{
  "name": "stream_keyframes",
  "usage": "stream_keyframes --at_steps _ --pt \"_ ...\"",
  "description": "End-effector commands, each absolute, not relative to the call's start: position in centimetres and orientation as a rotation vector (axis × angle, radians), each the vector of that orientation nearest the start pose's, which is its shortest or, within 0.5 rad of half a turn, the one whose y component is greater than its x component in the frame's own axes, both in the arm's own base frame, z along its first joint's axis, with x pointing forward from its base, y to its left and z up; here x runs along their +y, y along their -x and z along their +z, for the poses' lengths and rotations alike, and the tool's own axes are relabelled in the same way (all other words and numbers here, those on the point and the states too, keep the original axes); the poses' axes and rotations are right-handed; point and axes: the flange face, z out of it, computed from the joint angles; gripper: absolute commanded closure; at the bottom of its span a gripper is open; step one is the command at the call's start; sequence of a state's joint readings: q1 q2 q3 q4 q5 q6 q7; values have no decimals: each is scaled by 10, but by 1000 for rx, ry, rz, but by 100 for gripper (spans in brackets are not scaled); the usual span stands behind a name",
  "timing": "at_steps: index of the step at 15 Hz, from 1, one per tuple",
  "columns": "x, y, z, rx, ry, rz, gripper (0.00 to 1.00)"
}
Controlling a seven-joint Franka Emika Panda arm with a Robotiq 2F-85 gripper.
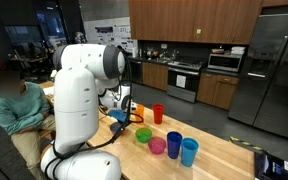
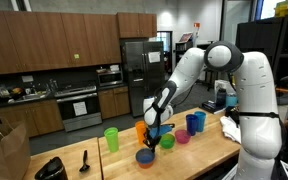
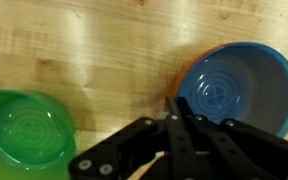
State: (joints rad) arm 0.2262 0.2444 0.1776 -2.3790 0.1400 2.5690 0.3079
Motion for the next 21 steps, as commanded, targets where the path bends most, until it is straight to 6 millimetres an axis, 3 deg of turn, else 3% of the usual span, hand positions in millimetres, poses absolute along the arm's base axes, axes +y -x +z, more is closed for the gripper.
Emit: stream_keyframes --at_steps 1,10,13,16,21 --pt "198 -462 225 44 3062 141 99" --pt "218 -444 259 -11 3005 72 99" --pt "222 -440 267 -10 2976 120 99" --pt "218 -438 266 30 3026 18 99" --pt "205 -431 247 107 3070 93 99"
